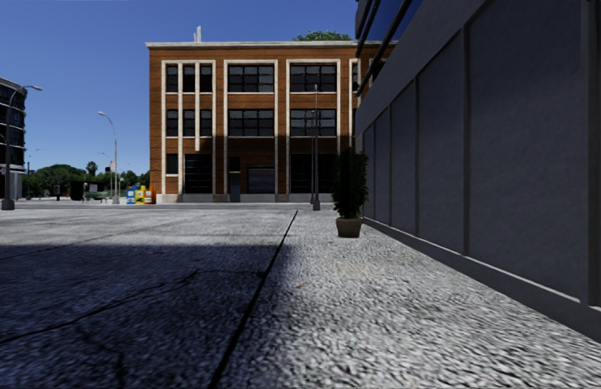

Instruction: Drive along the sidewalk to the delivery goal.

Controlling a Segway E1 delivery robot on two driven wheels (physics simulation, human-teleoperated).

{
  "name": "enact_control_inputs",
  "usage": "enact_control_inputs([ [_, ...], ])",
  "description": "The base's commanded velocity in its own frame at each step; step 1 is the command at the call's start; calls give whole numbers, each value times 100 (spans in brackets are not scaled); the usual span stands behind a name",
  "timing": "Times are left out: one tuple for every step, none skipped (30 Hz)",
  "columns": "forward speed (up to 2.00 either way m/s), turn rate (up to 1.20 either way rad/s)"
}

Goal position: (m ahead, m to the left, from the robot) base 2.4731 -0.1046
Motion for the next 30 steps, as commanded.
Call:
enact_control_inputs([
  [164, 0],
  [164, 0],
  [163, 0],
  [170, 0],
  [200, 0],
  [200, 0],
  [200, 0],
  [200, 0],
  [200, 0],
  [200, 0],
  [200, 0],
  [200, 0],
  [200, 0],
  [200, 0],
  [200, 0],
  [200, 0],
  [200, 0],
  [200, 0],
  [200, 0],
  [199, 0],
  [199, 0],
  [199, 0],
  [199, -12],
  [195, -28],
  [195, -28],
  [177, -38],
  [164, -40],
  [152, -41],
  [152, -41],
  [140, -27],
])
